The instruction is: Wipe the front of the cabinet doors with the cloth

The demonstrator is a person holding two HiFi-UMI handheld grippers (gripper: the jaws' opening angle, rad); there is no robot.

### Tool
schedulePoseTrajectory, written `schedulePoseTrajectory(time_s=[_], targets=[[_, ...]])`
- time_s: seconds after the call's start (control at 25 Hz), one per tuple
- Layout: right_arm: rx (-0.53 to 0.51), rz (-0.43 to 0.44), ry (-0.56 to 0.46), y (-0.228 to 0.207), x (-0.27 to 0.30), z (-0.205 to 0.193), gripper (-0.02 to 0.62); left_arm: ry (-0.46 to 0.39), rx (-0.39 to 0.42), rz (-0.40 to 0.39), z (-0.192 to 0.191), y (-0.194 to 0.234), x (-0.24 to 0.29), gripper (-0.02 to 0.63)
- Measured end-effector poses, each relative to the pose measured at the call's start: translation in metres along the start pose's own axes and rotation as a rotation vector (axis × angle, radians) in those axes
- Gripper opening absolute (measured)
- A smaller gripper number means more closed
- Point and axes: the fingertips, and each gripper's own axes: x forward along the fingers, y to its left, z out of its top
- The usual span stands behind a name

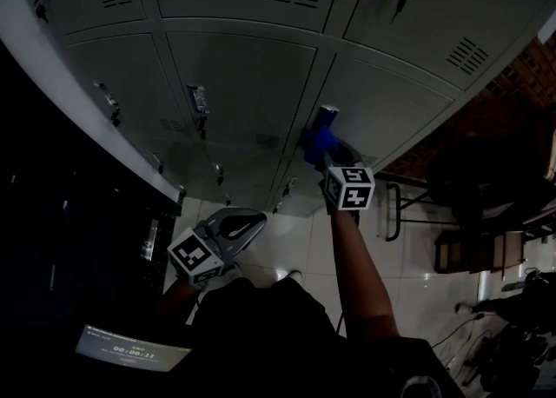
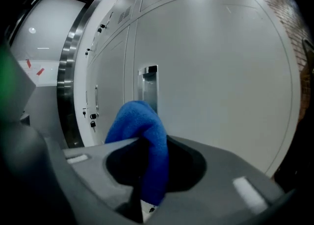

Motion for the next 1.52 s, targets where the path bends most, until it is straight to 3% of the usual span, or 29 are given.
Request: schedulePoseTrajectory(time_s=[0.48, 0.8, 1.24, 1.52], targets=[[0.009, -0.023, 0.008, -0.012, -0.002, -0.006, 0.069, -0.002, 0.001, -0.009, 0.001, 0.008, 0.002, 0.003], [0.027, -0.098, 0.038, -0.059, -0.025, -0.021, 0.069, 0.002, -0.007, -0.053, 0.002, -0.002, 0.025, 0.003], [0.104, -0.262, 0.066, -0.163, -0.074, -0.053, 0.069, 0.009, -0.01, -0.082, -0.003, -0.014, 0.059, 0.003], [0.128, -0.33, 0.075, -0.198, -0.095, -0.064, 0.069, 0.015, -0.011, -0.108, -0.006, -0.024, 0.079, 0.003]])
